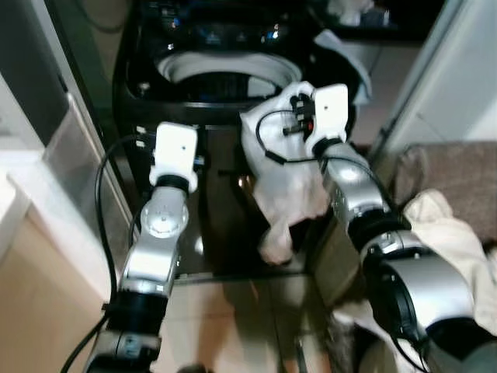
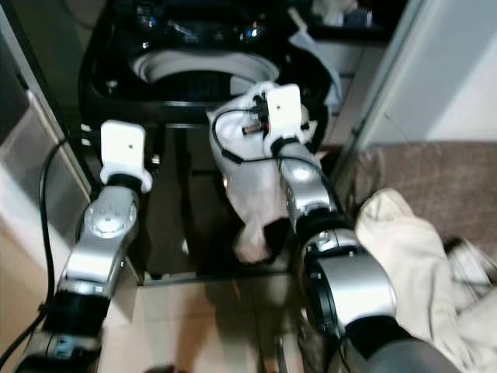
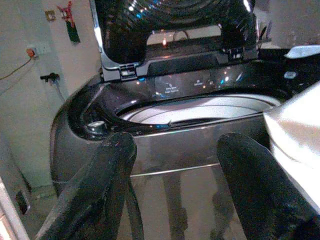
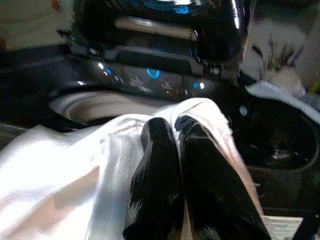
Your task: Clothes washing
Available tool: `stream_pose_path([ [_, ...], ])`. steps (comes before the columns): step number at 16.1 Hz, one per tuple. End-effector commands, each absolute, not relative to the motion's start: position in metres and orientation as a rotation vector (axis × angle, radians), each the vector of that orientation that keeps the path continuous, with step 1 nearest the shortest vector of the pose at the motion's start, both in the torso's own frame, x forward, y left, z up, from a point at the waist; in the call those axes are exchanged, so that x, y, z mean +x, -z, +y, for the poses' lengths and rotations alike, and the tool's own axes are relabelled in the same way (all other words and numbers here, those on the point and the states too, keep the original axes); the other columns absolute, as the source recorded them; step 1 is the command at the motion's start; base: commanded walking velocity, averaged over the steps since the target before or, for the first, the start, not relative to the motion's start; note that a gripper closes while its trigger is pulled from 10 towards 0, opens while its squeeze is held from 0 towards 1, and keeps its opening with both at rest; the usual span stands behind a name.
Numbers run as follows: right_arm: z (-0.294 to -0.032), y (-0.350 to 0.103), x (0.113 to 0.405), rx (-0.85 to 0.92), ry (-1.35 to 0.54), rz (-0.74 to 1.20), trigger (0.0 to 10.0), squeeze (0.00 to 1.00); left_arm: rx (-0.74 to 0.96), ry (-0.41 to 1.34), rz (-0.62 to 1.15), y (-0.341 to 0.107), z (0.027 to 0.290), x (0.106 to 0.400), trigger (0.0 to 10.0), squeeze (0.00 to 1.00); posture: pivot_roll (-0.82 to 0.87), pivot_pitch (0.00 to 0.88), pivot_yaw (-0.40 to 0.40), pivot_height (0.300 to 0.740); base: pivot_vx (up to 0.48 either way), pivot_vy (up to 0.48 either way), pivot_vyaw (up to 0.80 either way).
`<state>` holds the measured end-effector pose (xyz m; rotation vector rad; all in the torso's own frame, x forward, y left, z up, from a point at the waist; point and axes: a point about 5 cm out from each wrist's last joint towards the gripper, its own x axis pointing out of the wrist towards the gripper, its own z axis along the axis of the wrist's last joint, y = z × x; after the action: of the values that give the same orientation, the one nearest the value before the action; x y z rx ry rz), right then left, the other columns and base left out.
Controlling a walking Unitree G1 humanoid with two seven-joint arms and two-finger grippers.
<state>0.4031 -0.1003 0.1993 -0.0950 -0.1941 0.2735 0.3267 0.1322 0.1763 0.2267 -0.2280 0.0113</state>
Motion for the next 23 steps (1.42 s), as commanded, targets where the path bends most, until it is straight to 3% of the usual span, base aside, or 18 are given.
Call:
stream_pose_path([
  [1, -0.116, -0.294, 0.417, -0.075, -0.216, -0.418, 10.0, 0.0, 0.244, 0.043, -0.29, -0.189, 0.117, 0.327, 10.0, 0.0, 0.06, 0.0, -0.058, 0.74, 0.48, 0.0, 0.0],
  [2, -0.116, -0.349, 0.417, -0.07, -0.188, -0.514, 10.0, 0.0, 0.255, 0.054, -0.319, -0.194, 0.115, 0.326, 10.0, 0.0, 0.07, 0.0, -0.059, 0.74, 0.48, 0.0, 0.0],
  [8, -0.093, -0.445, 0.397, -0.102, -0.211, -0.703, 10.0, 0.0, 0.259, 0.037, -0.333, -0.197, 0.117, 0.325, 10.0, 0.0, 0.1, 0.0, -0.081, 0.74, 0.48, 0.0, 0.0],
  [12, -0.085, -0.412, 0.409, -0.133, -0.189, -0.558, 10.0, 0.0, 0.264, 0.034, -0.35, -0.201, 0.115, 0.323, 10.0, 0.0, 0.11, 0.0, -0.098, 0.74, 0.48, 0.0, 0.0],
  [16, -0.093, -0.334, 0.427, -0.069, -0.164, -0.264, 10.0, 0.0, 0.268, 0.191, -0.469, -0.249, 0.104, 0.305, 10.0, 0.0, 0.14, 0.0, -0.108, 0.74, 0.0, 0.0, 0.0],
  [17, -0.089, -0.311, 0.428, -0.01, -0.203, -0.172, 10.0, 1.0, 0.274, 0.22, -0.504, -0.261, 0.103, 0.3, 10.0, 0.0, 0.14, 0.0, -0.107, 0.74, 0.0, 0.0, 0.0],
  [20, -0.076, -0.28, 0.427, 0.056, -0.288, -0.044, 10.0, 1.0, 0.272, 0.232, -0.516, -0.27, 0.103, 0.295, 10.0, 0.0, 0.16, 0.008, -0.104, 0.74, 0.0, 0.0, 0.0],
  [23, -0.068, -0.276, 0.425, 0.2, -0.349, 0.001, 10.0, 1.0, 0.277, 0.234, -0.482, -0.266, 0.105, 0.294, 10.0, 0.0, 0.16, 0.012, -0.103, 0.74, 0.0, 0.0, 0.0],
])
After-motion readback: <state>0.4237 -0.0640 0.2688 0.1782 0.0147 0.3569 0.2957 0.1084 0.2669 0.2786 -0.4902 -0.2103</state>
